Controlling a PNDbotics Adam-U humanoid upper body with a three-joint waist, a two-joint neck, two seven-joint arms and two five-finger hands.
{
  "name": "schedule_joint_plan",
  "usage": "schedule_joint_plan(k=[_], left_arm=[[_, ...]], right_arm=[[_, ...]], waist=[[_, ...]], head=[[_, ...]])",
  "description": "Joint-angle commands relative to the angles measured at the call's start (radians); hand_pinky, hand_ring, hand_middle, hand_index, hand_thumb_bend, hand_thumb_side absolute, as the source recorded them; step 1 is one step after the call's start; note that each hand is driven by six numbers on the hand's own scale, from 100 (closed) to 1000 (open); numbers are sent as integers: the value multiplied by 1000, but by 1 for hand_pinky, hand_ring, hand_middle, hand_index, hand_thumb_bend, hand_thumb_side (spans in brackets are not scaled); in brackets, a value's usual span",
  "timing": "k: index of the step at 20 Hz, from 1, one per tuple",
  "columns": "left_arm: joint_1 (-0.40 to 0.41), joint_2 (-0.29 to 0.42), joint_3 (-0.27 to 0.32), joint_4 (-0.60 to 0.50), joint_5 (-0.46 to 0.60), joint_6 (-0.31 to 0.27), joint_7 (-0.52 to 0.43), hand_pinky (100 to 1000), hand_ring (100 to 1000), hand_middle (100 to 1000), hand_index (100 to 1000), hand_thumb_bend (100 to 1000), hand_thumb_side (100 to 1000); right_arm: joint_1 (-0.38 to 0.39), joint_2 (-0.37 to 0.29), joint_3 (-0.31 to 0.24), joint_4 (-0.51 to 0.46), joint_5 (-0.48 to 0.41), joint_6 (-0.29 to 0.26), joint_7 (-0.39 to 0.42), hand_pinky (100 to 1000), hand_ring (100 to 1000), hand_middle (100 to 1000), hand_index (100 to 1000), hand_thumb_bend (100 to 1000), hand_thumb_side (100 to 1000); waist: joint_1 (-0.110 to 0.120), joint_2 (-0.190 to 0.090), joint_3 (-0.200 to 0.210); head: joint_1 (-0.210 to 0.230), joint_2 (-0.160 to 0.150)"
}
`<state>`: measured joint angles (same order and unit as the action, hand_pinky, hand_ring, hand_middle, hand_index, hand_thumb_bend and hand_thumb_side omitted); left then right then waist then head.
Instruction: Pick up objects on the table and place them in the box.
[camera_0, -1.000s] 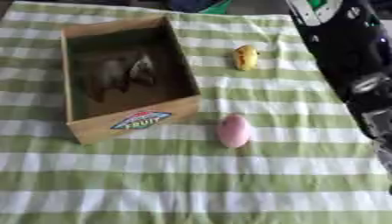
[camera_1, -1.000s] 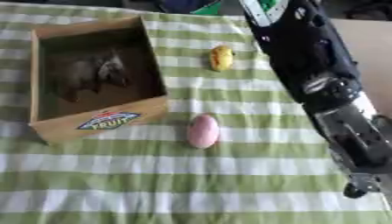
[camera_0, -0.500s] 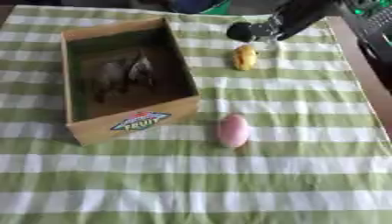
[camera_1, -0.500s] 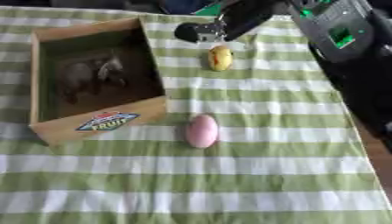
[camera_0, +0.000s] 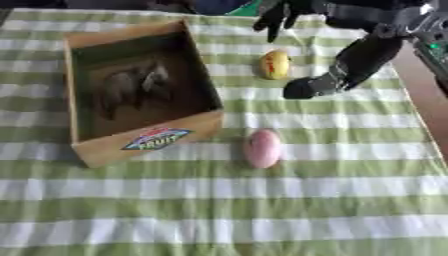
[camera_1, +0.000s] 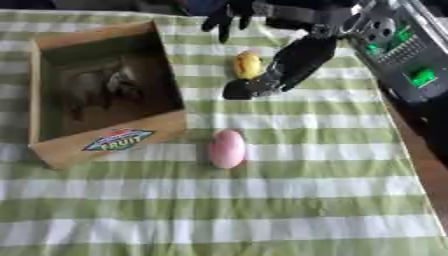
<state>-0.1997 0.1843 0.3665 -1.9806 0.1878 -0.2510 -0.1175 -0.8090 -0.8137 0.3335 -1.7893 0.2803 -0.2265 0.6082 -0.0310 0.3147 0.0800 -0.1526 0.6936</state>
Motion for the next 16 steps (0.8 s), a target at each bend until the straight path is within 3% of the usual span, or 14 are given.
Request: schedule_joint_plan(k=[1,6,16], left_arm=[[-3,12,5,-19,-4,-1,0,474,687,657,762,100,938],[-3,10,6,-19,-6,2,-2,474,688,658,761,100,942],[-8,7,3,-19,-2,9,-8,473,690,659,759,100,946]], right_arm=[[2,-37,-6,-30,-6,0,22,716,826,659,925,575,736],[37,-44,9,-37,-1,1,62,714,827,659,939,599,692],[71,-7,75,18,88,-31,142,709,833,672,922,549,610]], waist=[[3,-14,-3],[0,-11,-6],[-5,-8,-4]], head=[[-5,3],[0,2],[-4,-9]])
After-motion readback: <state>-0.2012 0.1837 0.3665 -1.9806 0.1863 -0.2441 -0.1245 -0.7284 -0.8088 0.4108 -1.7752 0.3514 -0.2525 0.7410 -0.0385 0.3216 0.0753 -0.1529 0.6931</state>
